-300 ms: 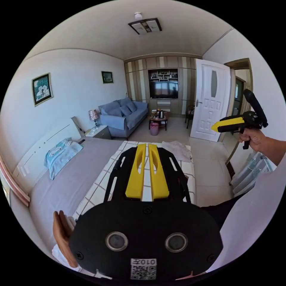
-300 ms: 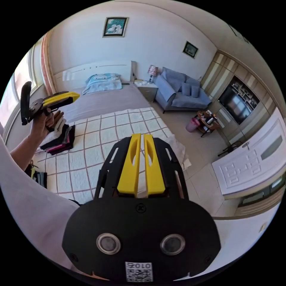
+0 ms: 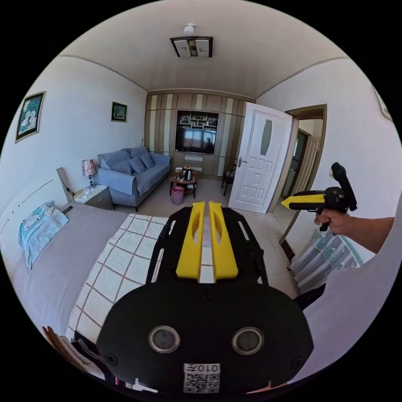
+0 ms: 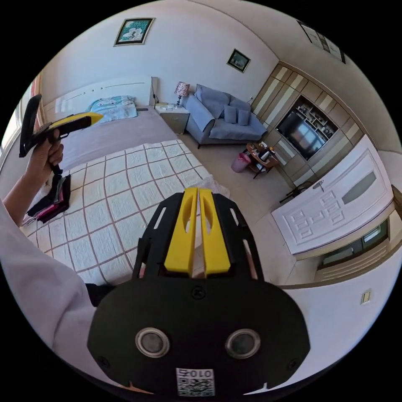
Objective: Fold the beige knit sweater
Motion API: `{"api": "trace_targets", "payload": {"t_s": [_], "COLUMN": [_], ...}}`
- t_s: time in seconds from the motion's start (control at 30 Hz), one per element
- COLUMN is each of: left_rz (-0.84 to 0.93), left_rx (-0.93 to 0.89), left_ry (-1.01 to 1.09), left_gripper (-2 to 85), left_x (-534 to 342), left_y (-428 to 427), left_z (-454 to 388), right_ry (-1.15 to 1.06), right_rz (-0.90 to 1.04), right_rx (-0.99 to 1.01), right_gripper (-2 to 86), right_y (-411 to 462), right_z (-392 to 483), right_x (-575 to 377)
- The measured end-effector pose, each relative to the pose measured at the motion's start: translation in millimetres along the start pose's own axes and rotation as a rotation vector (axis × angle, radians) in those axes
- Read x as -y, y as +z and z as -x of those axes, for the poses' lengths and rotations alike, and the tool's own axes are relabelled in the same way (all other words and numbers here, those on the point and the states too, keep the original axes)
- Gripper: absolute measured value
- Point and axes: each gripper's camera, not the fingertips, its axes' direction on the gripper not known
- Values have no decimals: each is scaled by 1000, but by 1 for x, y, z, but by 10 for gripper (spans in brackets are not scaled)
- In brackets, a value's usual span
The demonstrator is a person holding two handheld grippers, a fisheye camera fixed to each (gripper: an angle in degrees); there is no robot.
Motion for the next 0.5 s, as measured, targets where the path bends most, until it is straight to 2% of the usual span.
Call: {"api": "trace_targets", "payload": {"t_s": [0.07, 0.1, 0.17, 0.33, 0.43, 0.5], "left_rz": [151, 154, 116, 216, 252, 272], "left_rx": [37, 49, 184, 471, 613, 664], "left_ry": [-87, -102, -142, -190, -221, -286], "left_gripper": [-1, -1, -2, 0, 1, 2], "left_x": [-9, -12, -22, -1, 23, 36], "left_y": [16, 13, -19, -85, -124, -147], "left_z": [-6, -7, -22, -67, -105, -129], "right_ry": [-8, -14, -10, 51, 84, 147], "right_rz": [42, 38, -4, -77, -35, 73], "right_rx": [56, 90, 119, 302, 283, 320], "right_gripper": [26, 31, 43, 93, 115, 133], "right_y": [52, 86, 141, 303, 410, 504], "right_z": [-17, -31, -54, -118, -148, -174], "right_x": [9, 16, 29, 79, 103, 112]}}
